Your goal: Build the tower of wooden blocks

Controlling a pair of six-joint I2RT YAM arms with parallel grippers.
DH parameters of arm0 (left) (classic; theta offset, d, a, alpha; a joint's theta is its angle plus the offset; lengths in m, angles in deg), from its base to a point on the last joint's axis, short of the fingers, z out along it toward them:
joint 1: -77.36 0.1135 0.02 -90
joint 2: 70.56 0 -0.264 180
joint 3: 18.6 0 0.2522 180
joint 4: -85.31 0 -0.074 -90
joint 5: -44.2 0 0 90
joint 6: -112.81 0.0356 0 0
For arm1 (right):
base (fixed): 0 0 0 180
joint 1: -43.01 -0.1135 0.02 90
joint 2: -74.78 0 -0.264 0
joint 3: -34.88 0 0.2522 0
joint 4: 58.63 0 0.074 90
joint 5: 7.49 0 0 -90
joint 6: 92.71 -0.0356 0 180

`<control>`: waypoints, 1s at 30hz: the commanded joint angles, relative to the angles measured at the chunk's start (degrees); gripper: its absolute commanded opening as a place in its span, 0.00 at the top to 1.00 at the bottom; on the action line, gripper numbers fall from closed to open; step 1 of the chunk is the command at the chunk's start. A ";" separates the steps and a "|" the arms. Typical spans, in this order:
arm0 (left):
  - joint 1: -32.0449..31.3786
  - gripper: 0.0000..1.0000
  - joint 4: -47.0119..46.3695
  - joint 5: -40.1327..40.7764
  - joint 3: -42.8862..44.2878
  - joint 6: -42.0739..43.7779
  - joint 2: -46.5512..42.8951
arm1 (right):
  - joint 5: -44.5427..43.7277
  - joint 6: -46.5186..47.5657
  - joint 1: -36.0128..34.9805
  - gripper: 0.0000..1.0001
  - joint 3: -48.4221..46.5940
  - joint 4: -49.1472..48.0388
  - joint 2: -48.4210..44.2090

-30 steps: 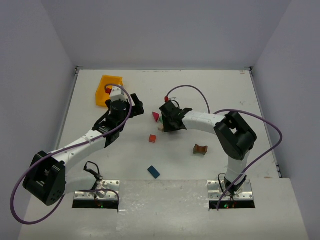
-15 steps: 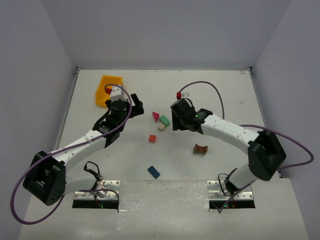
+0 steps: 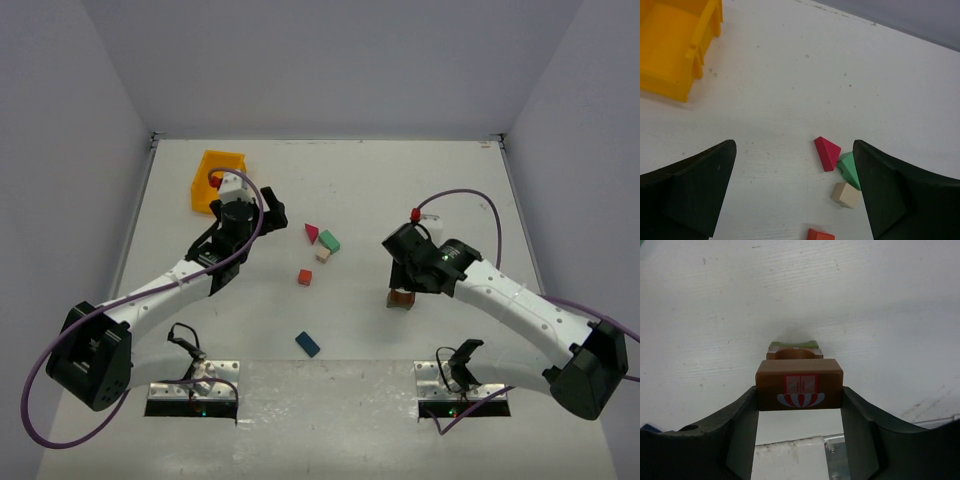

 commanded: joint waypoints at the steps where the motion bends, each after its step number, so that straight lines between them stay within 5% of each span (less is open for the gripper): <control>1: 0.52 0.00 -2.40 0.80 0.27 -0.37 0.00 | -0.06 -3.63 0.06 0.74 0.61 2.28 0.46; 30: 0.52 0.00 -2.54 -0.70 0.60 -0.19 1.11 | 1.23 -4.23 -0.01 0.72 6.32 -6.72 2.46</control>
